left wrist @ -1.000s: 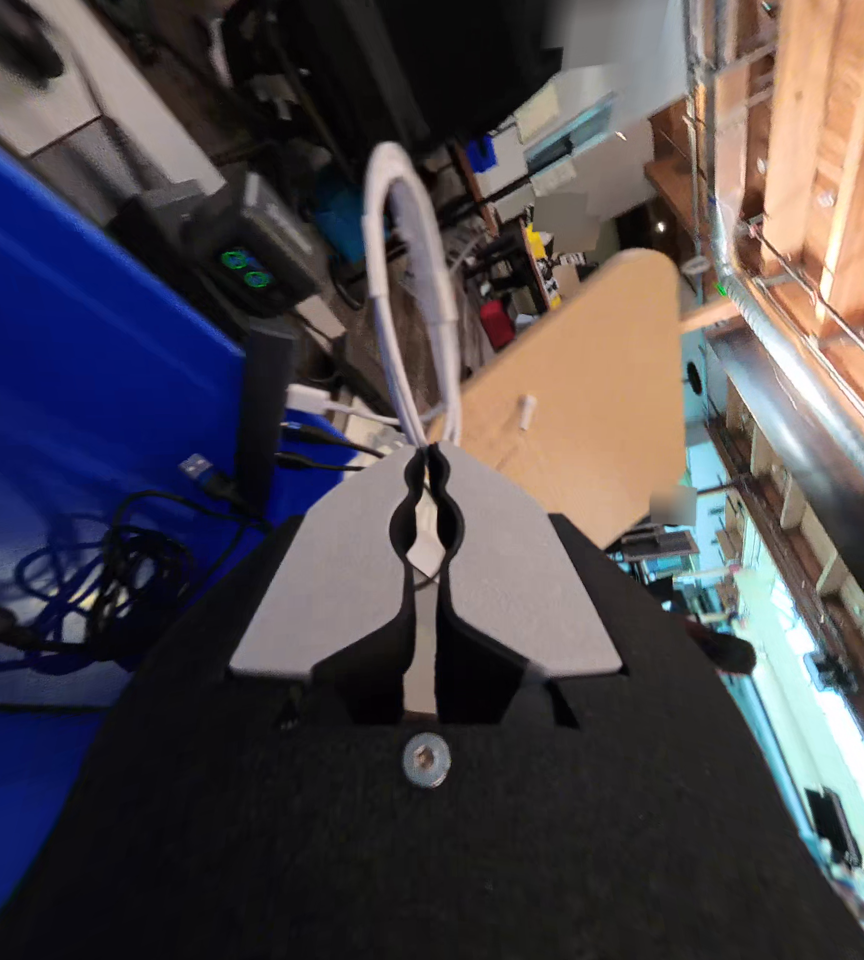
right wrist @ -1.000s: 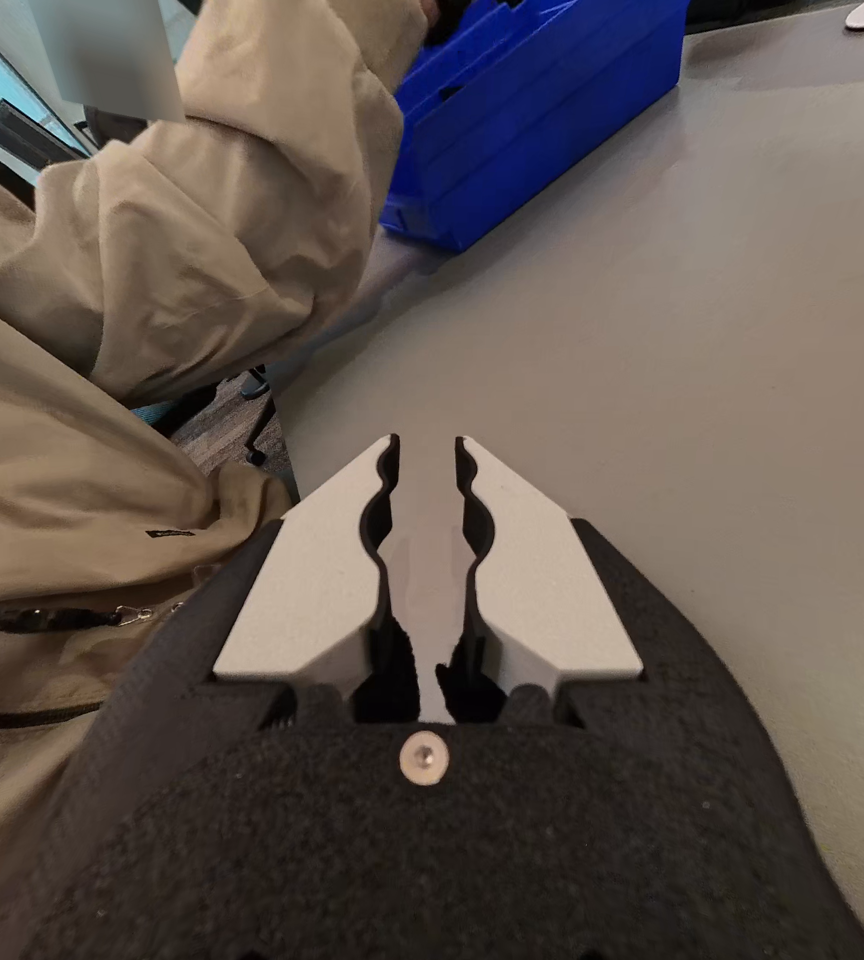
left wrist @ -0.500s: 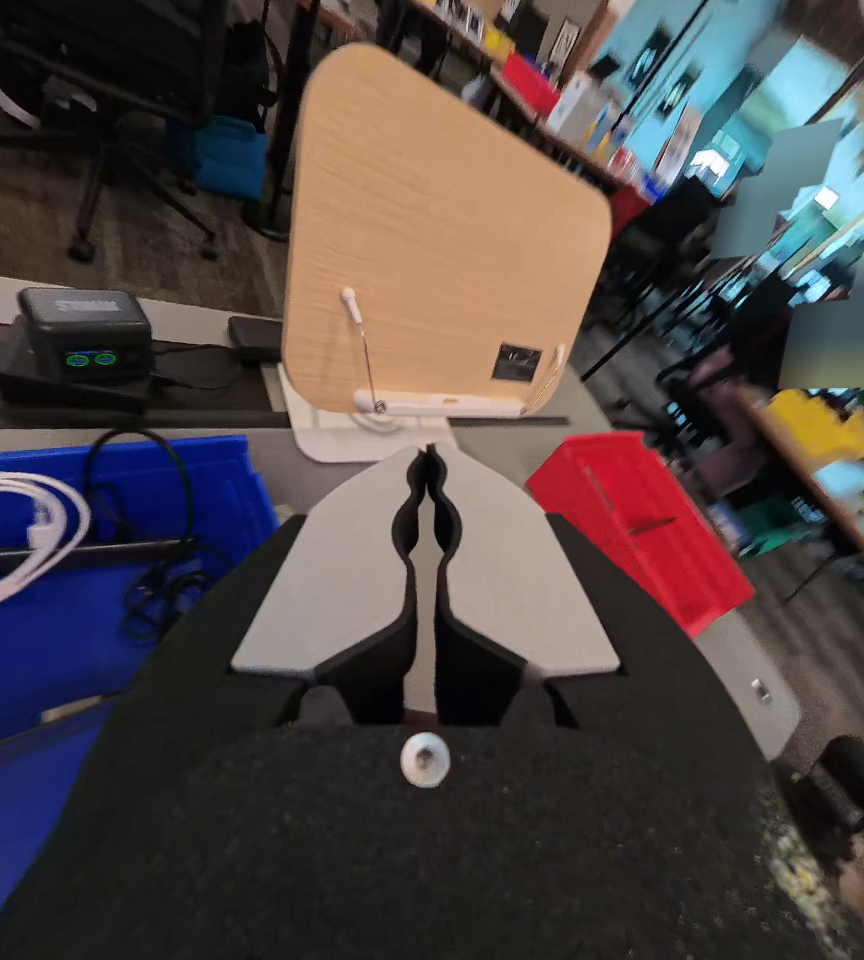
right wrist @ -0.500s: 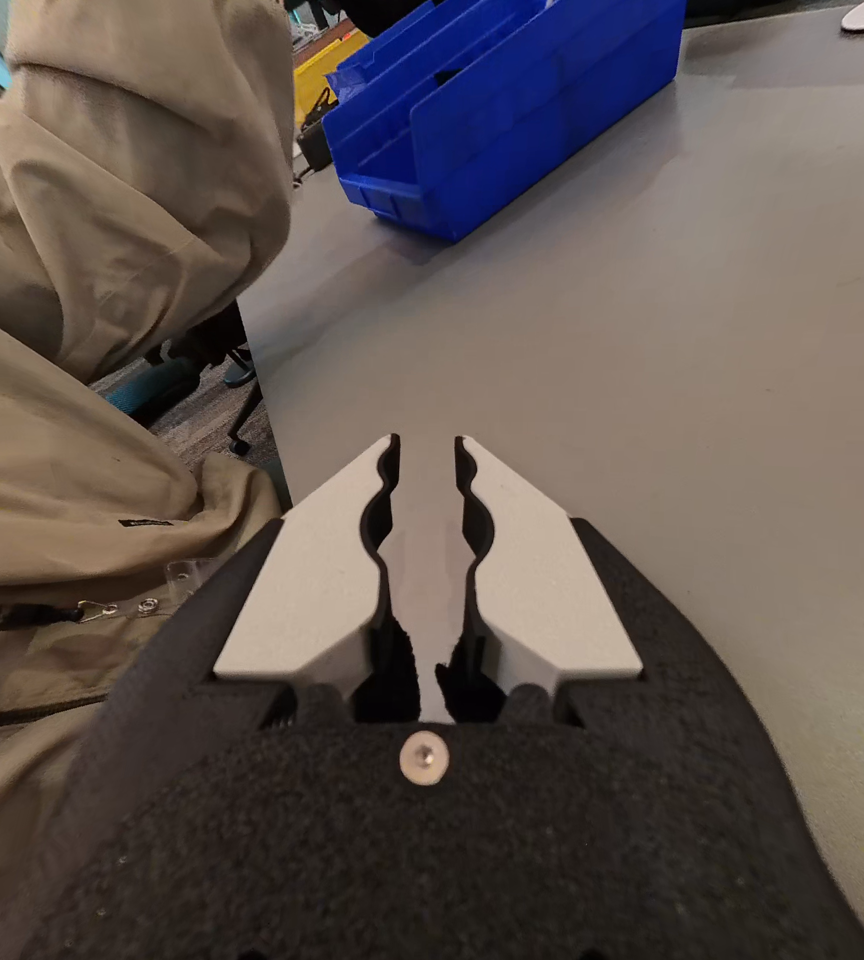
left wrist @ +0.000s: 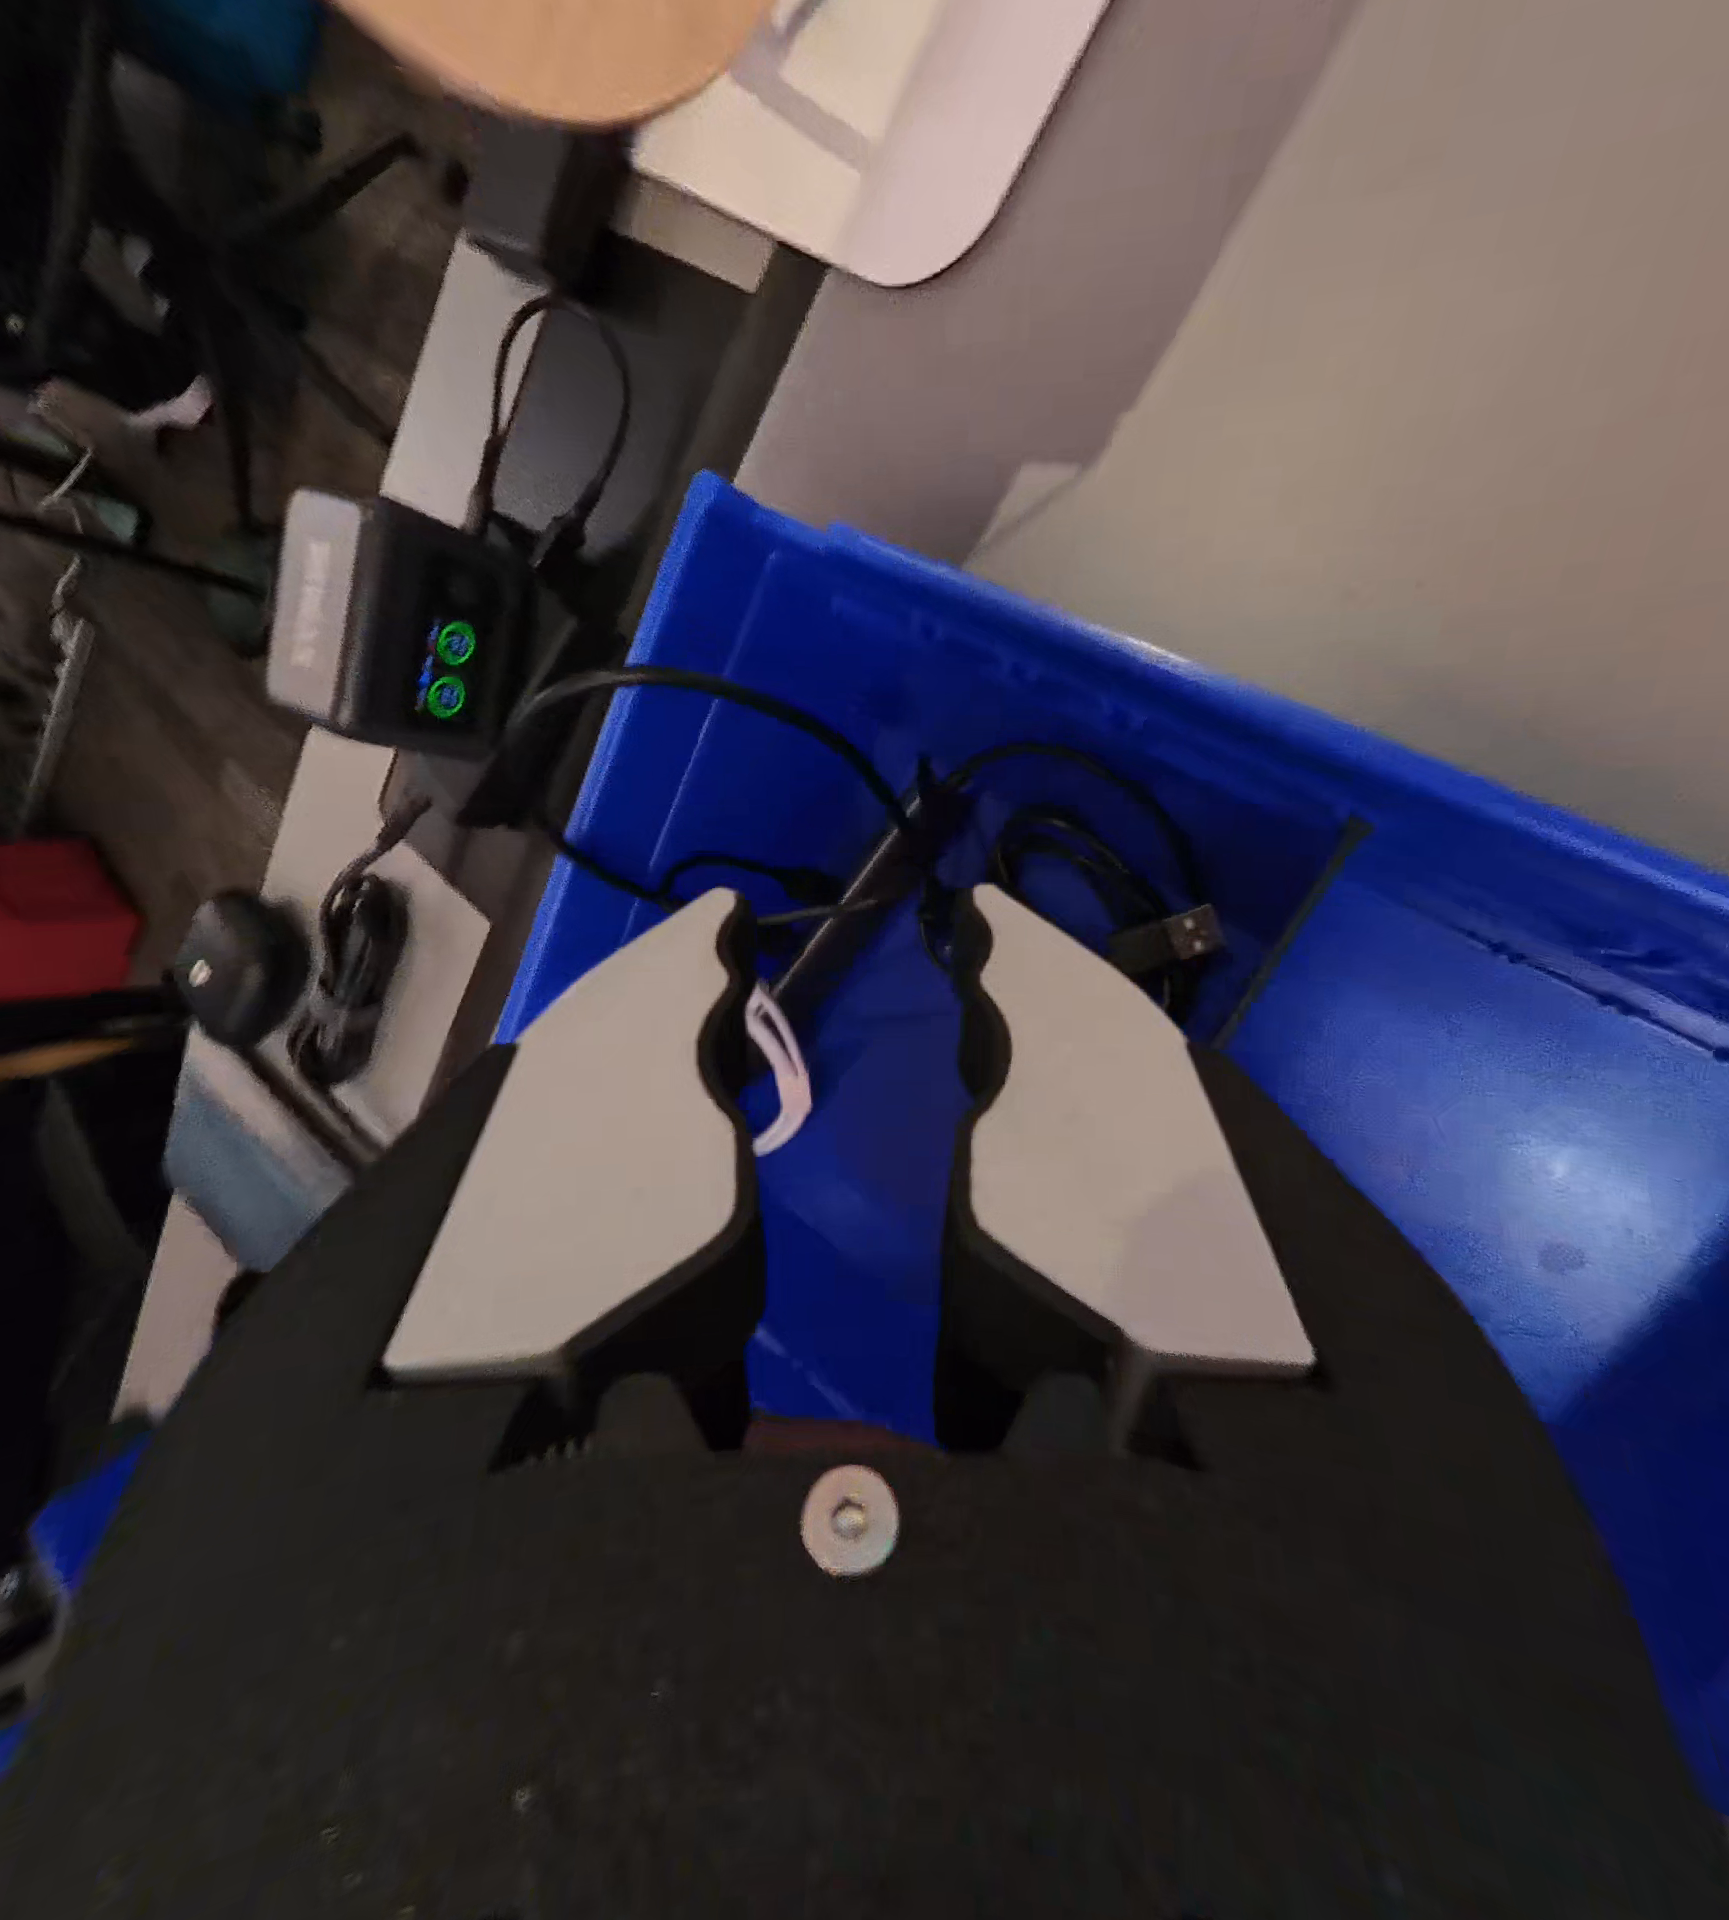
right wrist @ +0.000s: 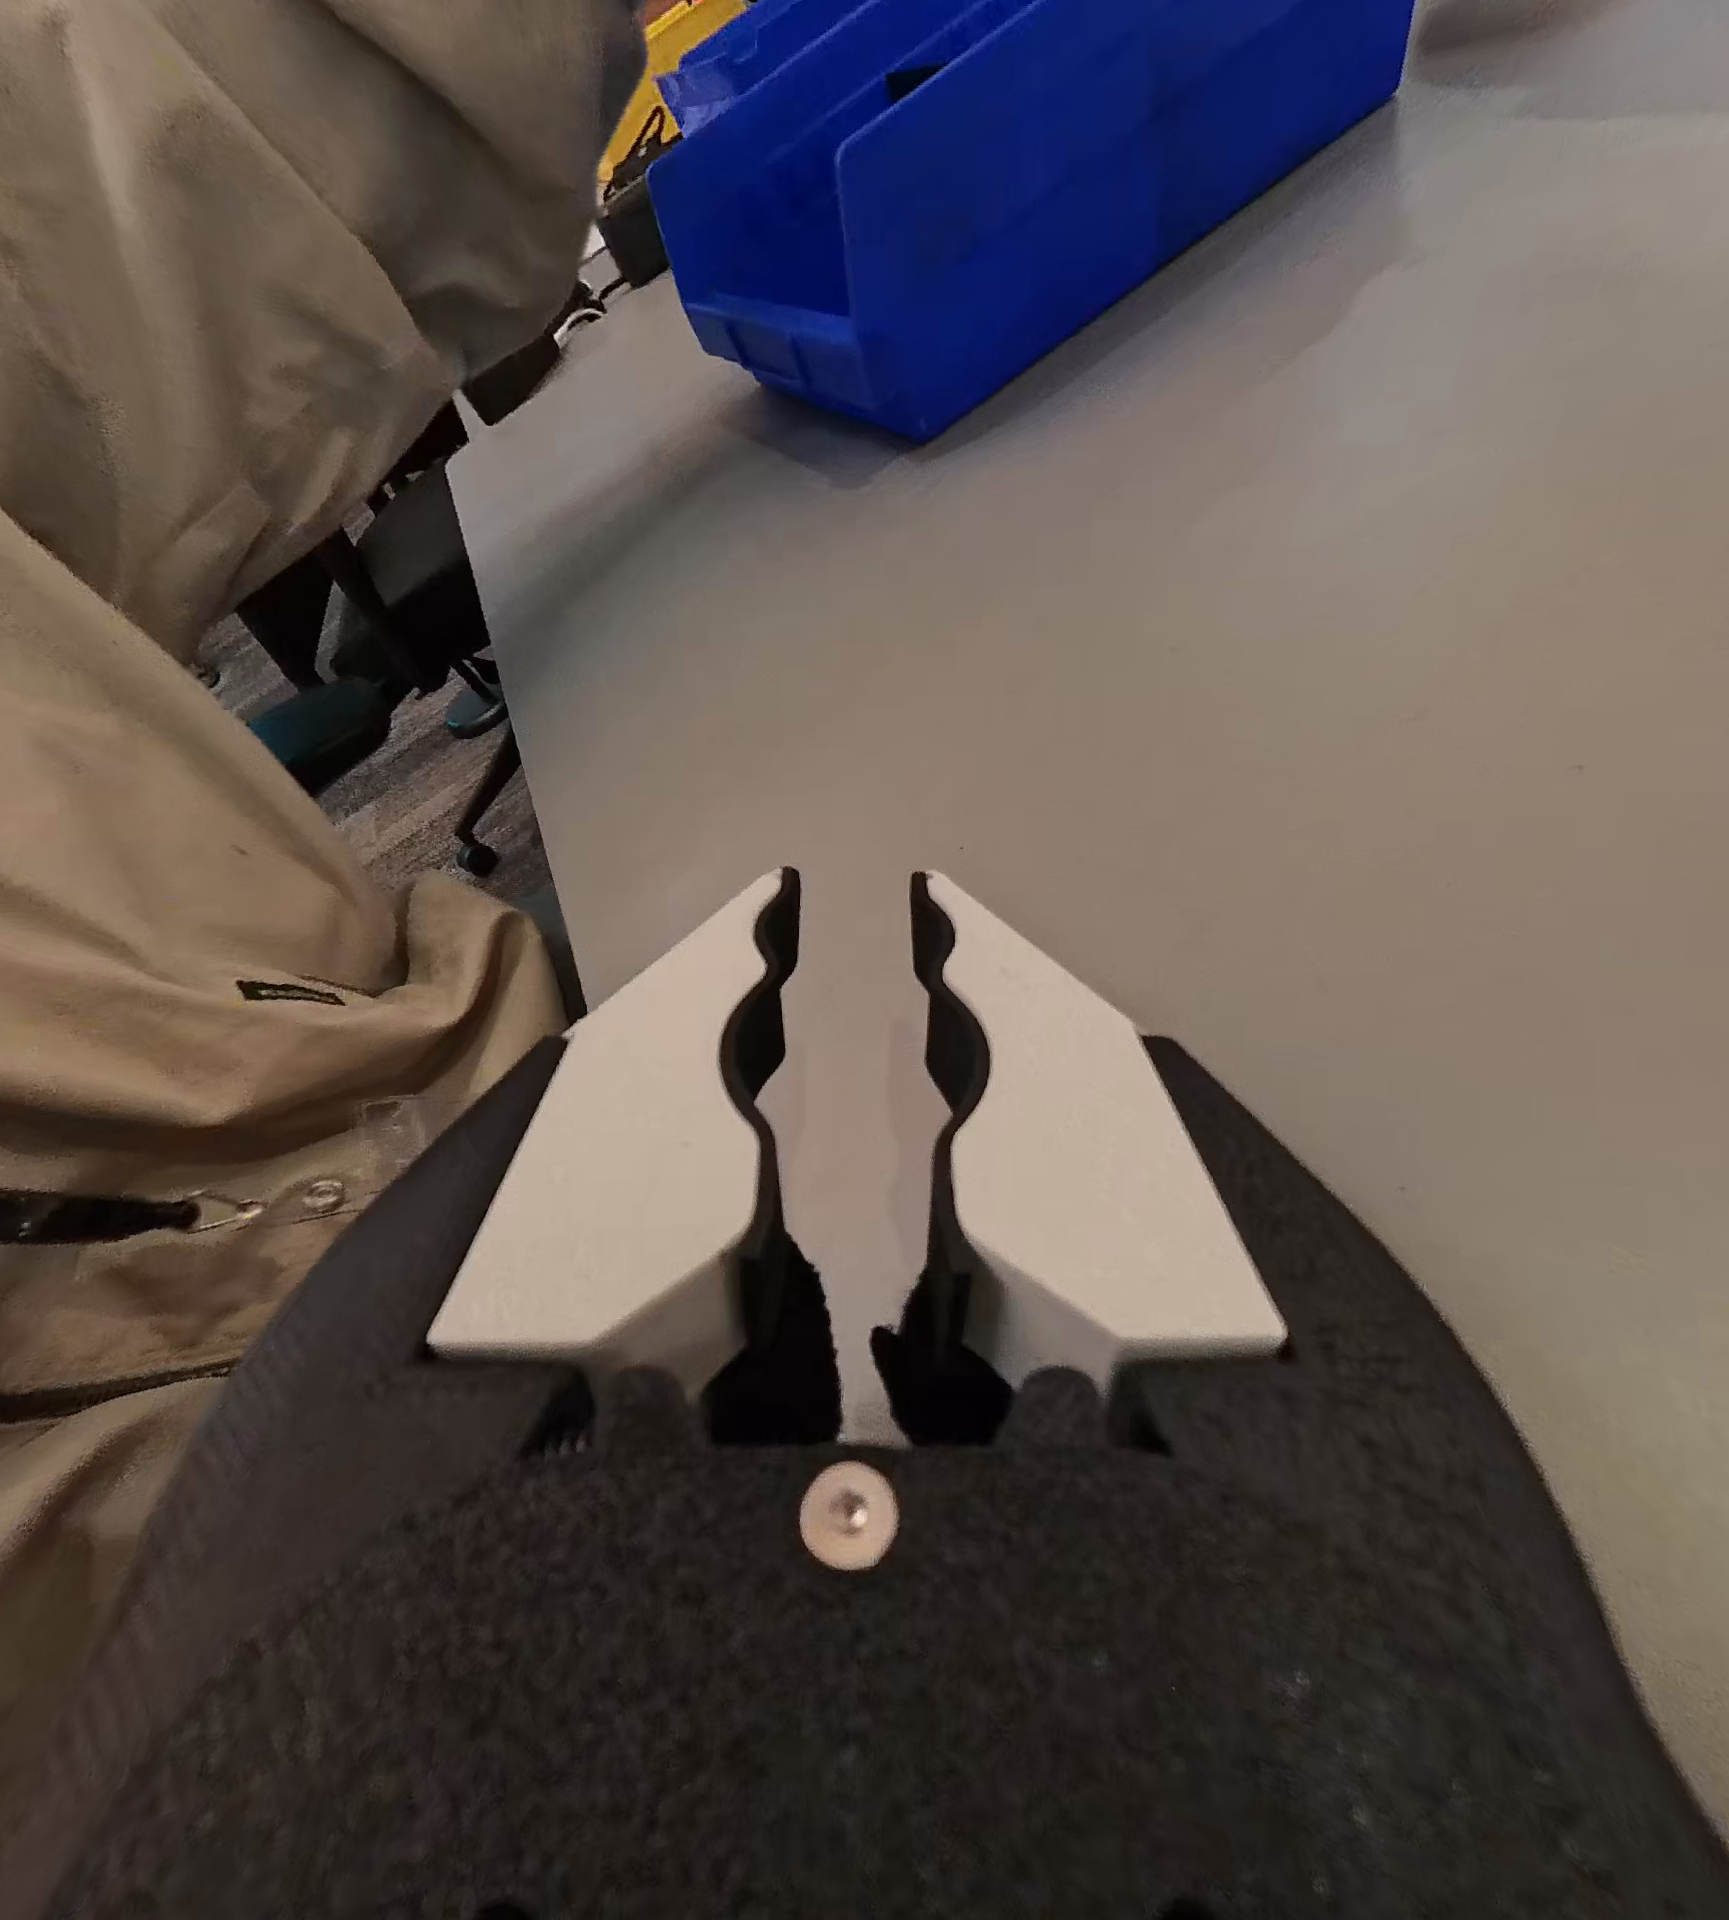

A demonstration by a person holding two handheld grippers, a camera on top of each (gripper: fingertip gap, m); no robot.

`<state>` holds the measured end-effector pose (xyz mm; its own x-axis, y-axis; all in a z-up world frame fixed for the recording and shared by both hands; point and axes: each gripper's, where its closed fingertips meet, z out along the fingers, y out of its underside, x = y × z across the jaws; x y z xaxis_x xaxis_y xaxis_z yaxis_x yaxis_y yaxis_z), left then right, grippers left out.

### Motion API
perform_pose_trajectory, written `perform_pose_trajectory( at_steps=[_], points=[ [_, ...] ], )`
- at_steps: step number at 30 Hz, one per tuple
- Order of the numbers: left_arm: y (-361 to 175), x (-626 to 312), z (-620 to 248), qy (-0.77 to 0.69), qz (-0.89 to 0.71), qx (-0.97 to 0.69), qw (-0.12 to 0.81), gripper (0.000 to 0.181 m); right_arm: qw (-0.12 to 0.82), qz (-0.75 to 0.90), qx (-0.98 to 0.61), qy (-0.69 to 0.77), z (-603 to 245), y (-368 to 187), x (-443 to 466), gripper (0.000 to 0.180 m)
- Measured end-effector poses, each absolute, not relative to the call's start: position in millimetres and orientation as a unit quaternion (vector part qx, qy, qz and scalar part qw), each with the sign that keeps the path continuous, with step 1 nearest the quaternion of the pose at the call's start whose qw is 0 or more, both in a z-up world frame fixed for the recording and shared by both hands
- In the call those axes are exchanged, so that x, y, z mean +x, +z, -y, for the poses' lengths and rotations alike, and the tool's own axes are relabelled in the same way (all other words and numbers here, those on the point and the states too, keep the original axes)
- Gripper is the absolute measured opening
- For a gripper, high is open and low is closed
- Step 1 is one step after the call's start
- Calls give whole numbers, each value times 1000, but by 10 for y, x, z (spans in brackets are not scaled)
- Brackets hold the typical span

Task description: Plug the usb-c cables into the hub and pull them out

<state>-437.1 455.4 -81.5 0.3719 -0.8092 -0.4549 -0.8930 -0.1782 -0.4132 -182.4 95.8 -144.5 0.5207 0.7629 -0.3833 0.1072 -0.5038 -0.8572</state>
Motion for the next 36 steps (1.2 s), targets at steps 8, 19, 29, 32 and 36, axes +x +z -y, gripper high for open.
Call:
perform_pose_trajectory(
  at_steps=[8,19,29,32,36],
  points=[
    [-1253,-4400,-4765,69,-677,-700,217,50,386,275,-778,412,-1014,-1522,-1812,21],
    [-1706,-4400,-4926,73,-729,-678,65,47,352,272,-773,452,-1083,-1535,-1871,22],
    [-1915,-4423,-4926,93,-740,-660,89,22,342,280,-767,465,-1038,-1529,-1891,22],
    [-1892,-4420,-4958,110,-740,-656,99,19,342,284,-765,466,-1010,-1525,-1899,22],
    [-1782,-4399,-4974,132,-738,-644,150,17,344,286,-765,464,-993,-1522,-1901,22]
  ],
)
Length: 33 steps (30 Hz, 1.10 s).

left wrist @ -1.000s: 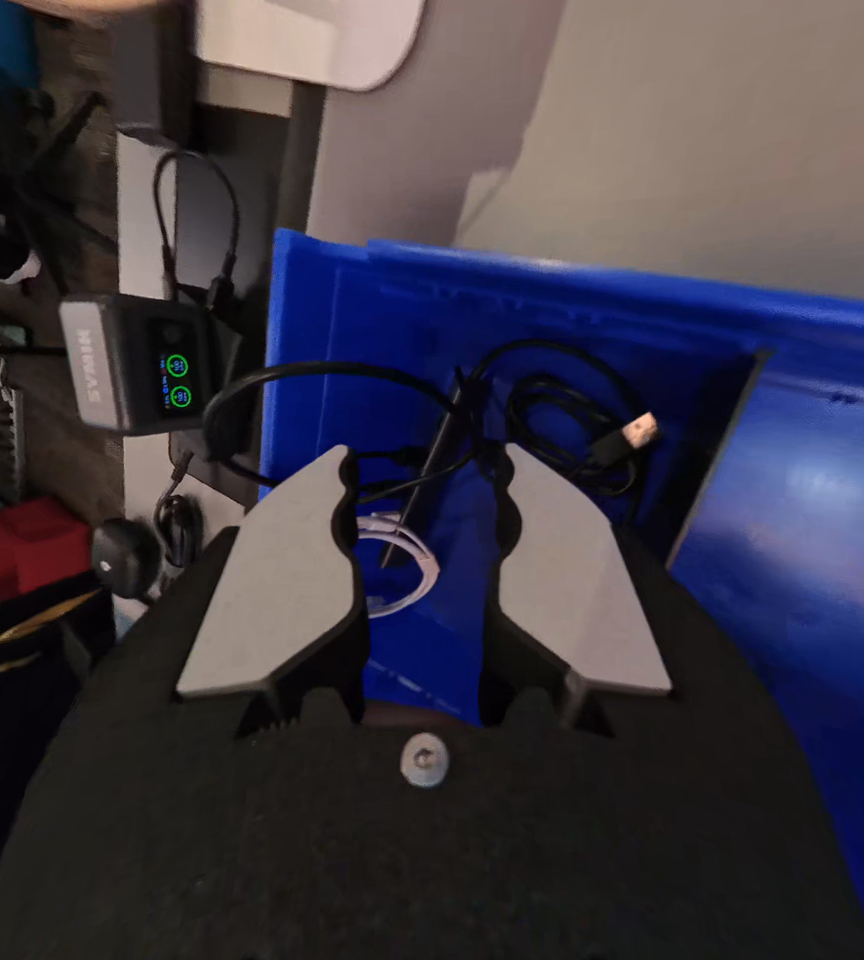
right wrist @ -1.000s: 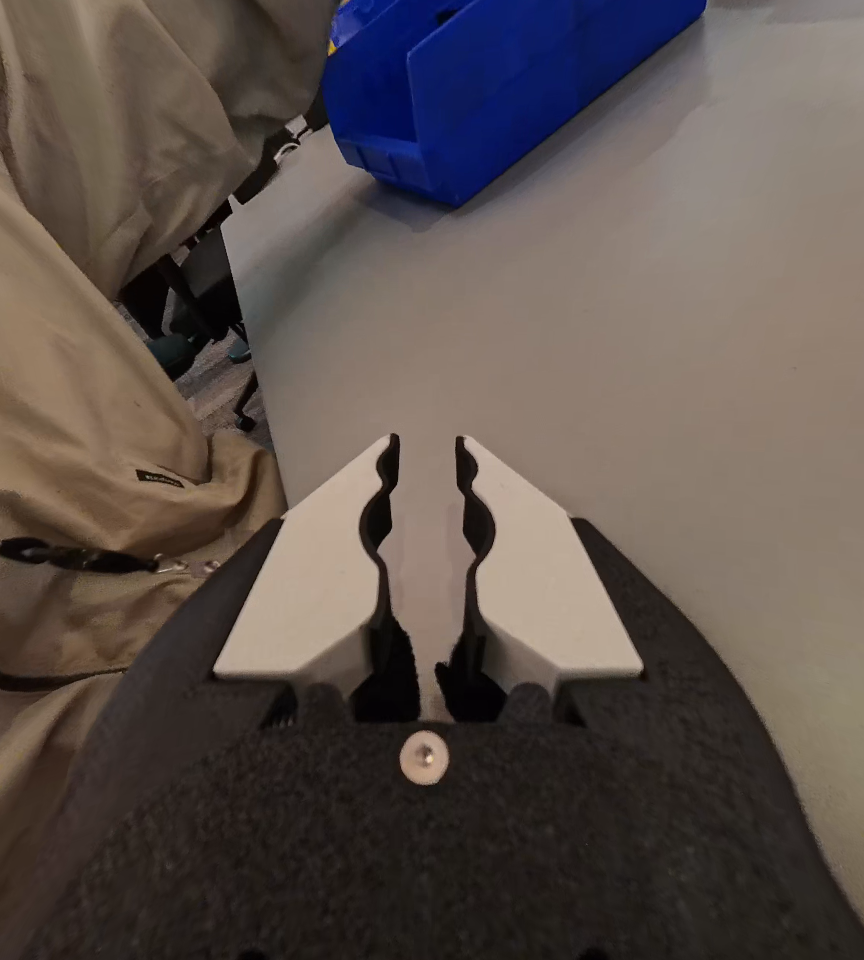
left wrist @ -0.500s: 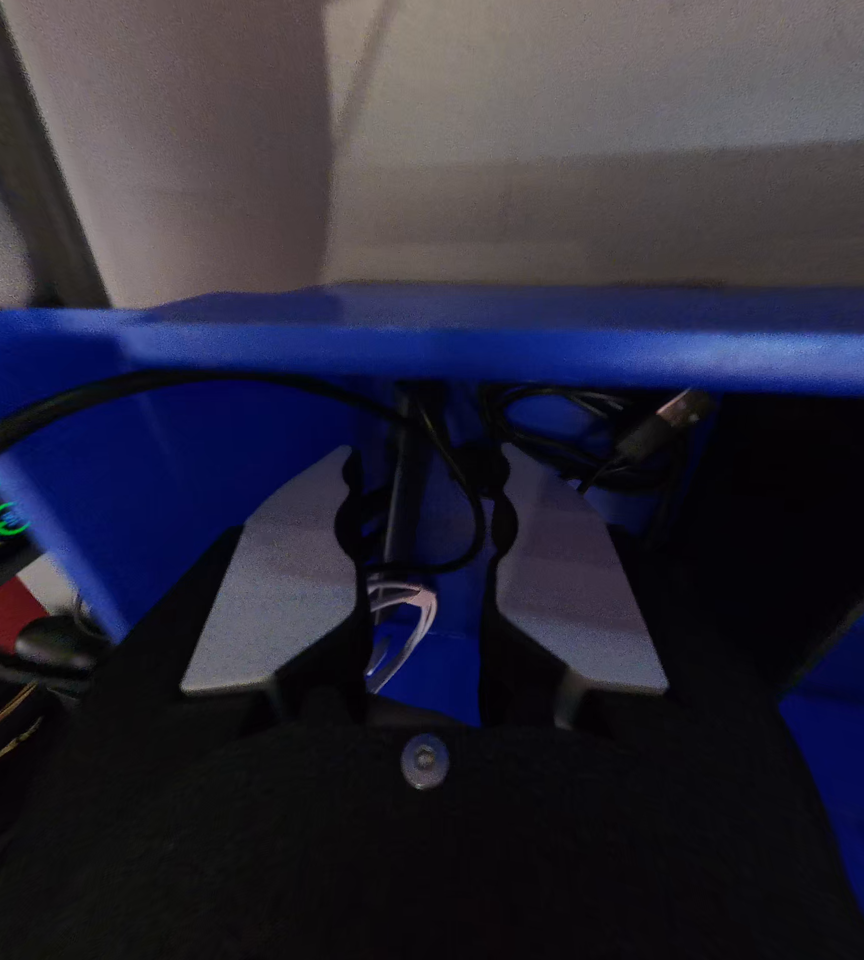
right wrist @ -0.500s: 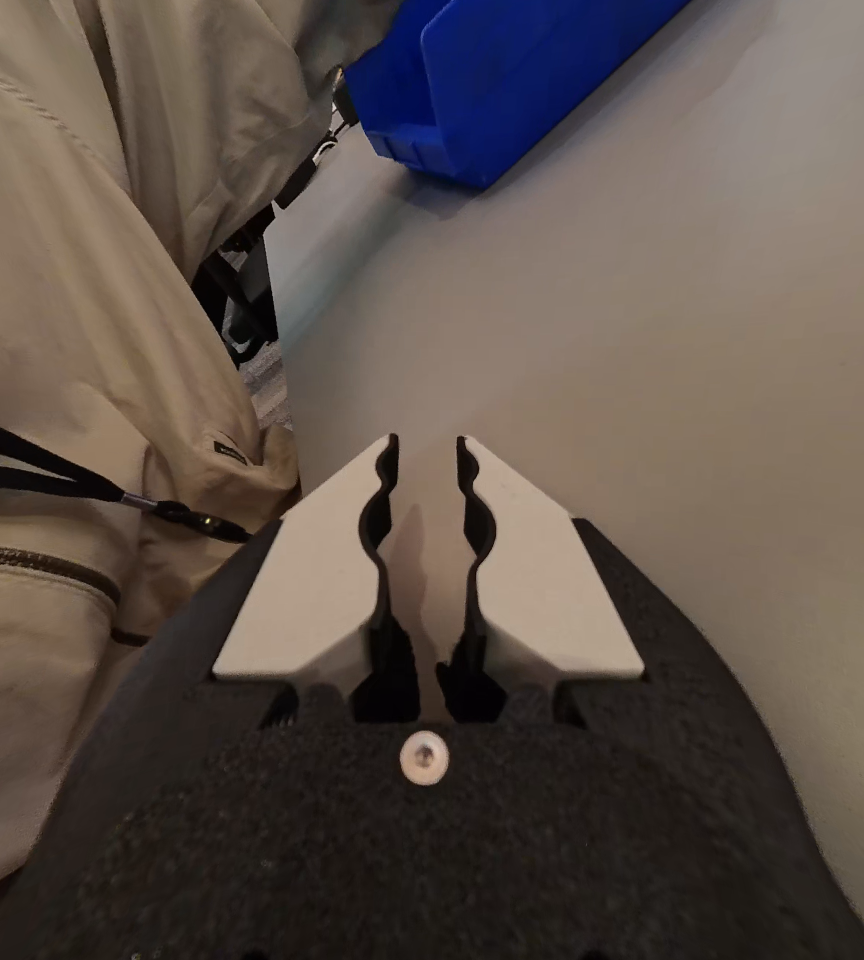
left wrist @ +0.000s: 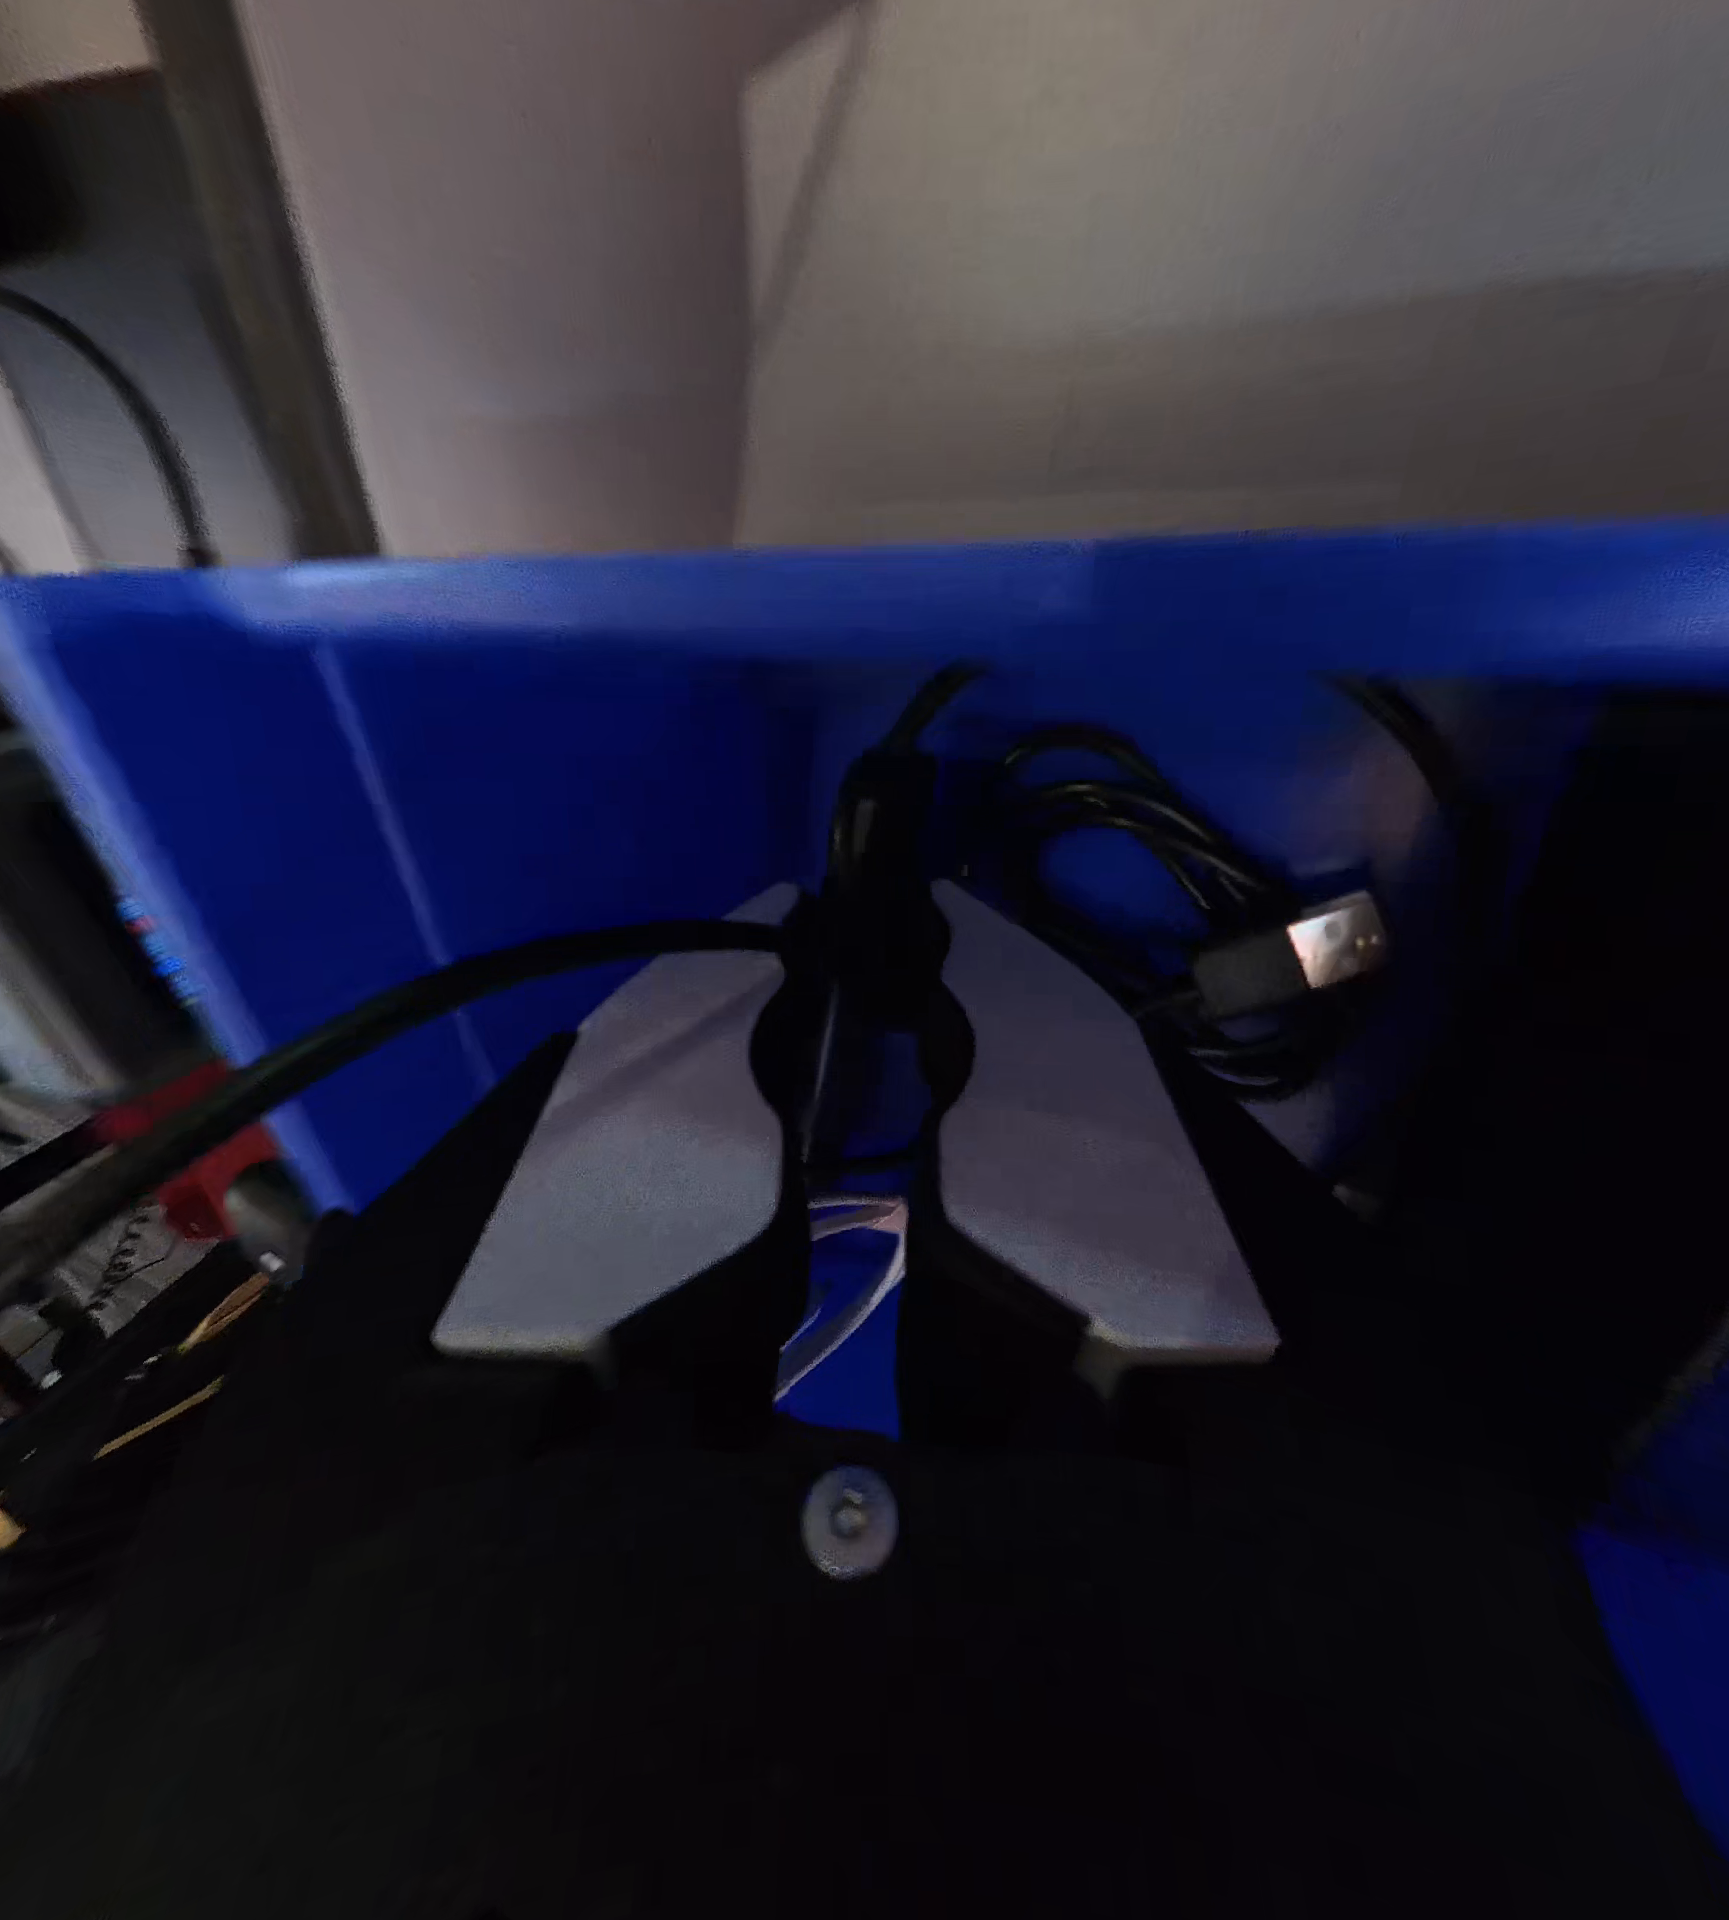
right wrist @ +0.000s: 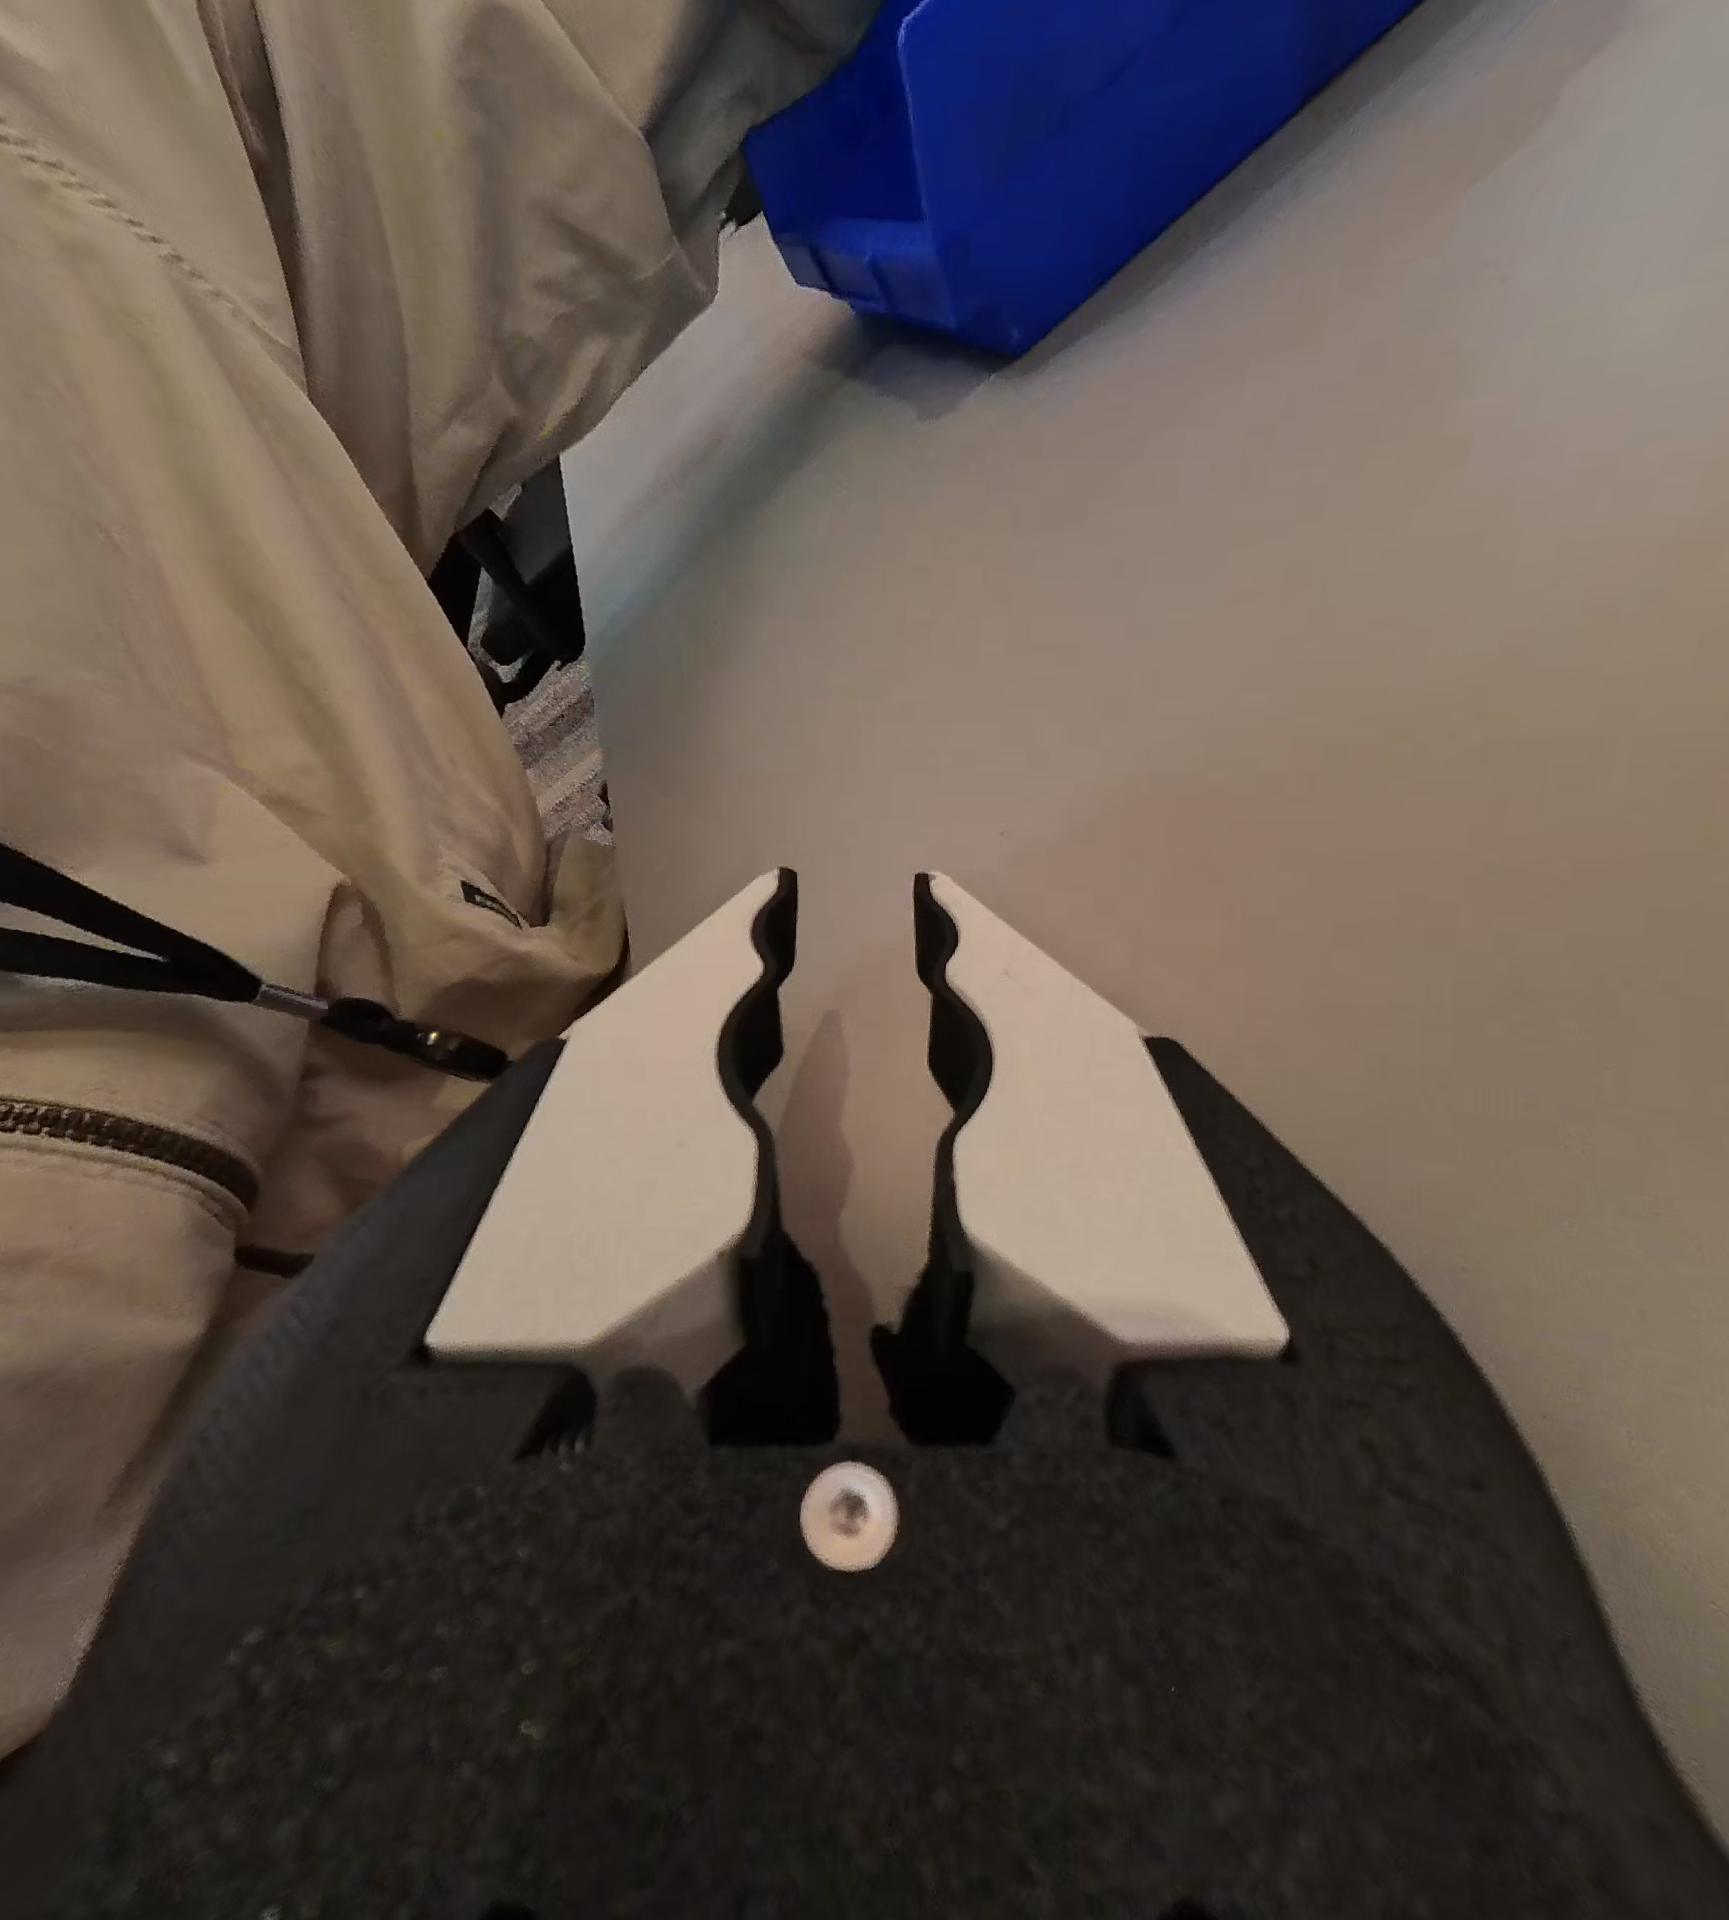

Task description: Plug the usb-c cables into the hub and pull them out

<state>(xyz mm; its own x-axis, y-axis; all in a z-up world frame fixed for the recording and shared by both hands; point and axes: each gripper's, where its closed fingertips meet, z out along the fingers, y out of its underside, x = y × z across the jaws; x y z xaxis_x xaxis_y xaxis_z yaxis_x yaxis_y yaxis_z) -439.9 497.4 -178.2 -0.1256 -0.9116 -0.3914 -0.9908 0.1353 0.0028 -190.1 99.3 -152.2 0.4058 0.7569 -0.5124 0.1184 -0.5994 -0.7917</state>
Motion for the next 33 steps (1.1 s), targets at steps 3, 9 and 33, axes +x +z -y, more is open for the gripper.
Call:
perform_pose_trajectory(
  at_steps=[3,9,33],
  points=[
    [-1479,-4409,-4968,143,-722,-645,204,15,350,285,-763,462,-998,-1509,-1891,22],
    [-432,-4392,-4785,177,-689,-621,329,14,375,283,-756,457,-1040,-1421,-1882,21],
    [915,-1991,-2218,-699,-276,-567,336,13,640,171,-578,476,-1870,385,-1627,36]
  ],
)
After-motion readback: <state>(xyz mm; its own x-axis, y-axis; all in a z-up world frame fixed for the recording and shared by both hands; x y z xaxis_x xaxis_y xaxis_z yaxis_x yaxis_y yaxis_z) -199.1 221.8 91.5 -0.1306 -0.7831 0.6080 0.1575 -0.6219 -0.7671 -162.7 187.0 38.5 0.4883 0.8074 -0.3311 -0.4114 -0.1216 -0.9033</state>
